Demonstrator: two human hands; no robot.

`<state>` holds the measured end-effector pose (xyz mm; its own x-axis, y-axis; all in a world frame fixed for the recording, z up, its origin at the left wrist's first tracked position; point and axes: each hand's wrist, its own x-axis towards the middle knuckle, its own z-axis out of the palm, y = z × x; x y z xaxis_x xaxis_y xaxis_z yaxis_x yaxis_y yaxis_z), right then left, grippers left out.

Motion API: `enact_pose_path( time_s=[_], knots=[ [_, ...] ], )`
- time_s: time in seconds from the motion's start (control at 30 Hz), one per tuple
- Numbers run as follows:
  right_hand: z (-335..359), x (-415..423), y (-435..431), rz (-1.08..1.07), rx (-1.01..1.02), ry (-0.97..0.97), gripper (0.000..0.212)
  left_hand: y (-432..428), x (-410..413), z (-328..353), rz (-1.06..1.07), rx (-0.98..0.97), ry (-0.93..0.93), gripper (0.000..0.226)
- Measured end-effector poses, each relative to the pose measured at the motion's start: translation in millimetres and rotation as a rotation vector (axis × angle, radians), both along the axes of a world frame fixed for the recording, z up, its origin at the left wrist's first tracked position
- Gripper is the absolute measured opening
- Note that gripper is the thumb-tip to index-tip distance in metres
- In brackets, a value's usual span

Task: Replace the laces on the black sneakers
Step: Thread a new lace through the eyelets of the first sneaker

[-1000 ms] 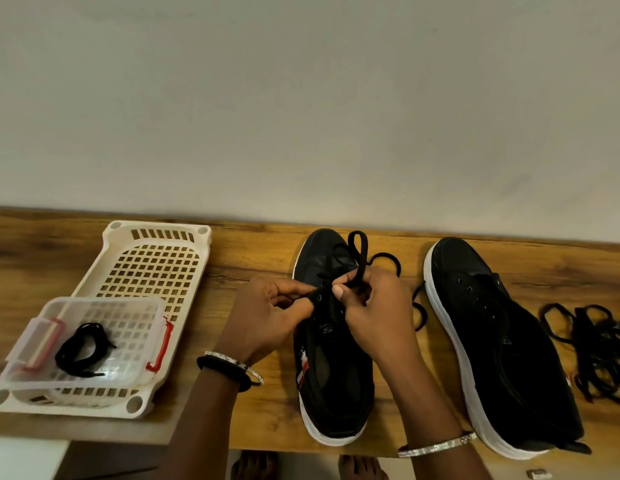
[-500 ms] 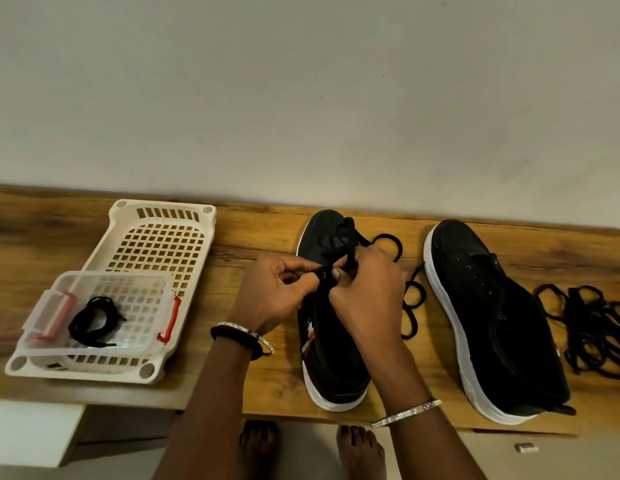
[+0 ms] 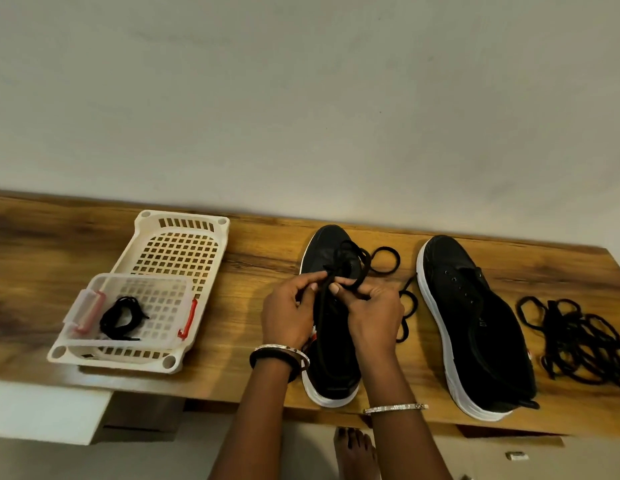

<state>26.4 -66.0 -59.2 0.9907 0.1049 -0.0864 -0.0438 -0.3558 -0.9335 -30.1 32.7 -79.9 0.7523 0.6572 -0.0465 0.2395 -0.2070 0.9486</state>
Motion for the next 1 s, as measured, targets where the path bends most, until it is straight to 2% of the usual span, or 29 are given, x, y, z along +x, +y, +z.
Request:
enact_pose_path(
  time_s=[0.2,0.37,0.43,0.5,0.6,0.67,0.83,0.93,1.0],
  knots=[
    [-10.0,7.3,-4.1,0.009,0.095,0.055,0.014,13.4,16.0,-6.2,-0.025,0.116,0.046,0.012],
    [-13.2,8.2,-5.0,0.034,0.149,0.090,0.015,21.8,20.5,-6.1,-0.162,0.322,0.084,0.011],
    [-13.1,6.1,-5.0,0.036,0.215,0.141,0.014,20.2,19.8,-8.1,-0.144,0.313,0.068,0.011],
    [-8.2,5.2,-6.3,0.045,0.347,0.198,0.014,23.5,16.7,-6.4,-0.097,0.134,0.023,0.010],
    [4.9,9.4,-12.6,0.018,0.718,0.462,0.016,33.5,8.8,-0.6,-0.057,-0.136,-0.061,0.013],
    [11.0,14.7,-17.8,-0.001,0.842,0.576,0.017,40.0,6.2,4.3,-0.015,-0.274,-0.148,0.014],
    [10.3,27.4,-22.6,-0.062,0.901,0.591,0.027,51.8,-0.7,18.9,0.063,-0.687,-0.399,0.018],
    [15.8,29.7,-22.9,0.009,0.866,0.454,0.033,52.0,-3.1,22.5,0.051,-0.857,-0.437,0.015],
    [18.3,27.0,-20.2,0.136,0.776,0.334,0.050,48.7,-1.1,22.9,0.072,-0.906,-0.434,0.015]
  ],
)
